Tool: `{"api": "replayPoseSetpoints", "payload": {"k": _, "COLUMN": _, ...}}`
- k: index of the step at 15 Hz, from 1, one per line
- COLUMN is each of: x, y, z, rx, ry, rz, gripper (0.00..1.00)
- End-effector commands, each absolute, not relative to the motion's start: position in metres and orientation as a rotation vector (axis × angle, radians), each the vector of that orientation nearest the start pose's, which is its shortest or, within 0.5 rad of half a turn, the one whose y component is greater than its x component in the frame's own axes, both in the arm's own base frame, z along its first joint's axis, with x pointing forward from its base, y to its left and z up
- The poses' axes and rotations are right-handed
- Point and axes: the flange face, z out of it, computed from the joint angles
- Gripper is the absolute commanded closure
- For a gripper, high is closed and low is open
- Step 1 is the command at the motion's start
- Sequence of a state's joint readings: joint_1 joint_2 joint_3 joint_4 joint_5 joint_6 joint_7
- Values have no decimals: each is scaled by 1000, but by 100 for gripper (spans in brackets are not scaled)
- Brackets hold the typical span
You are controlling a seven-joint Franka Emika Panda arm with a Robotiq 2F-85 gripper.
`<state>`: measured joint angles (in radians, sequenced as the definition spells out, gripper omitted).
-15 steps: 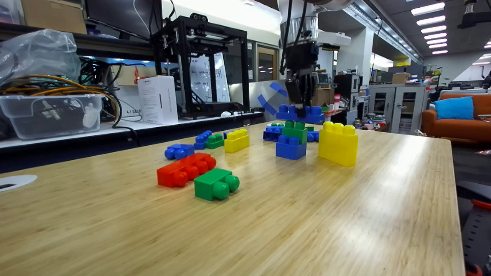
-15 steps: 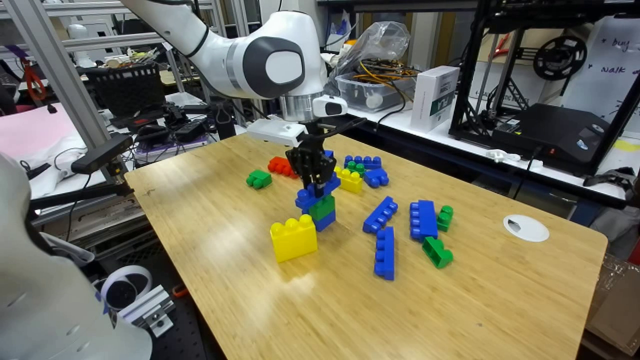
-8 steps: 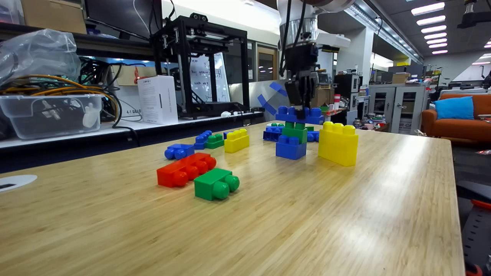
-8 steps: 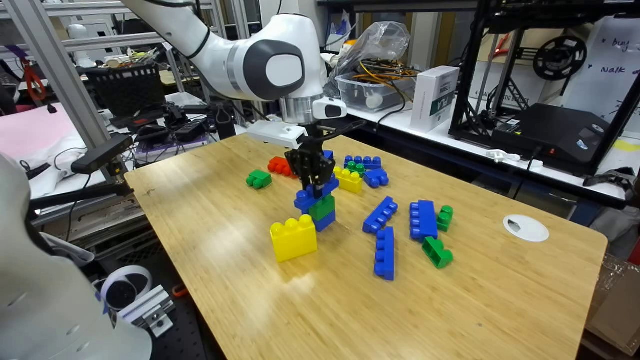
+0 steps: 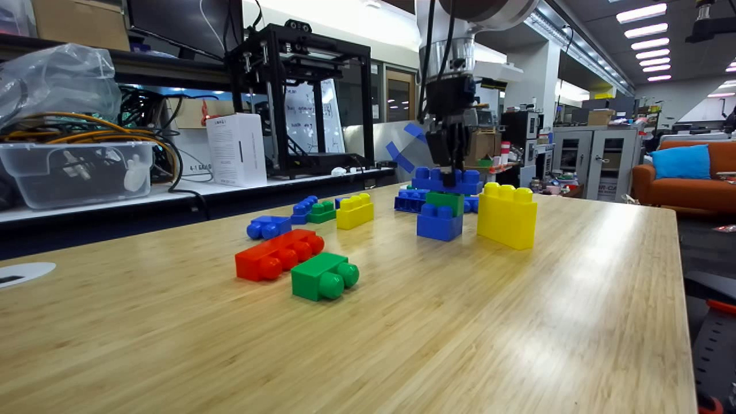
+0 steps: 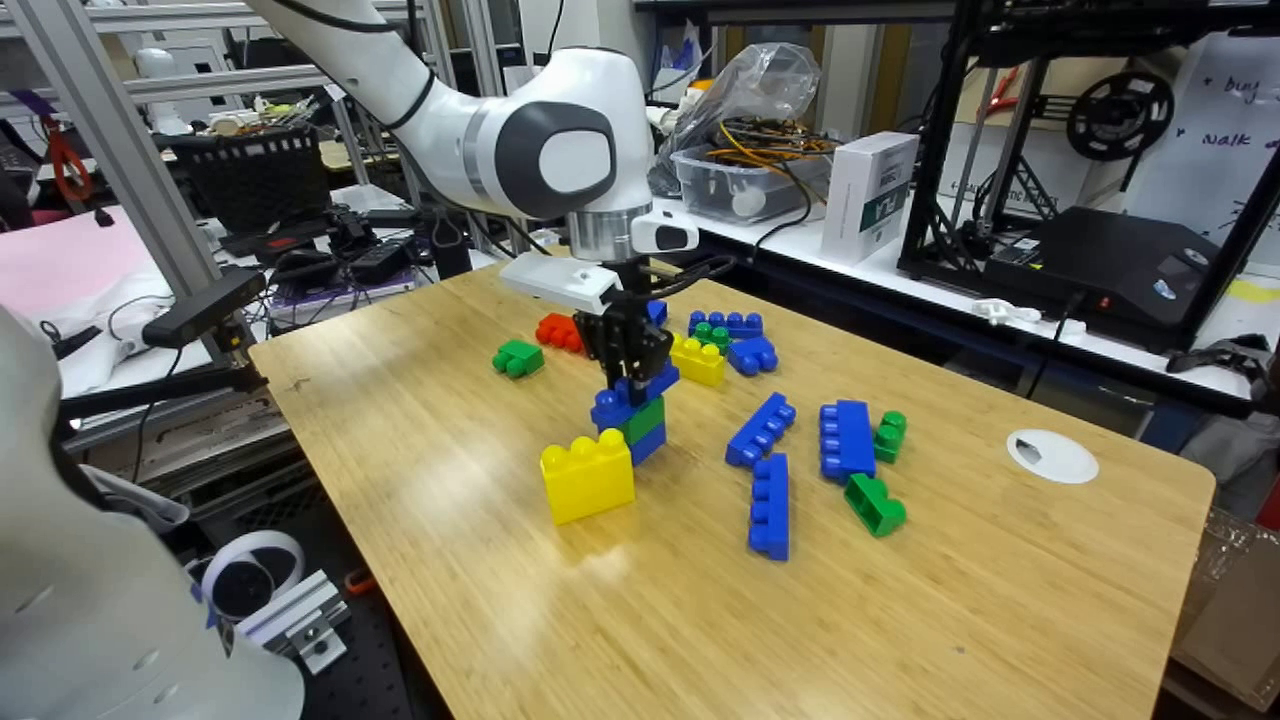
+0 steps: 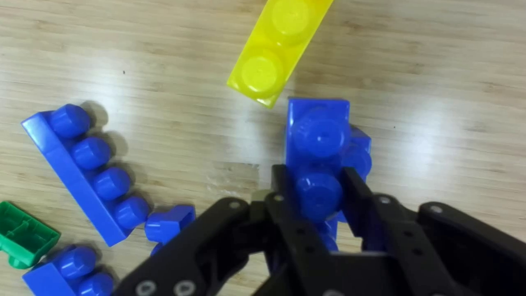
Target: Place one block on top of the stacked blue and green blocks
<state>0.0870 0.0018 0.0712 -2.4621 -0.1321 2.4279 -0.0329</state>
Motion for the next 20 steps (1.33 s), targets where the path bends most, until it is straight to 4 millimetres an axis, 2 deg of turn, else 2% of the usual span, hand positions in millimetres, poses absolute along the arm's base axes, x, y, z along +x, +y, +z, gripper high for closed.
{"api": "replayPoseSetpoints", "payload": {"k": 1, "x": 468, "y": 71, "z": 287, "rx": -3176, "ry": -490, "rz": 35, "gripper": 91}}
{"api": "replayPoseSetpoints", "payload": {"k": 20, "x": 478, "y": 66, "z": 274, "rx": -3148, "ry": -517, "rz": 90, "gripper": 91}}
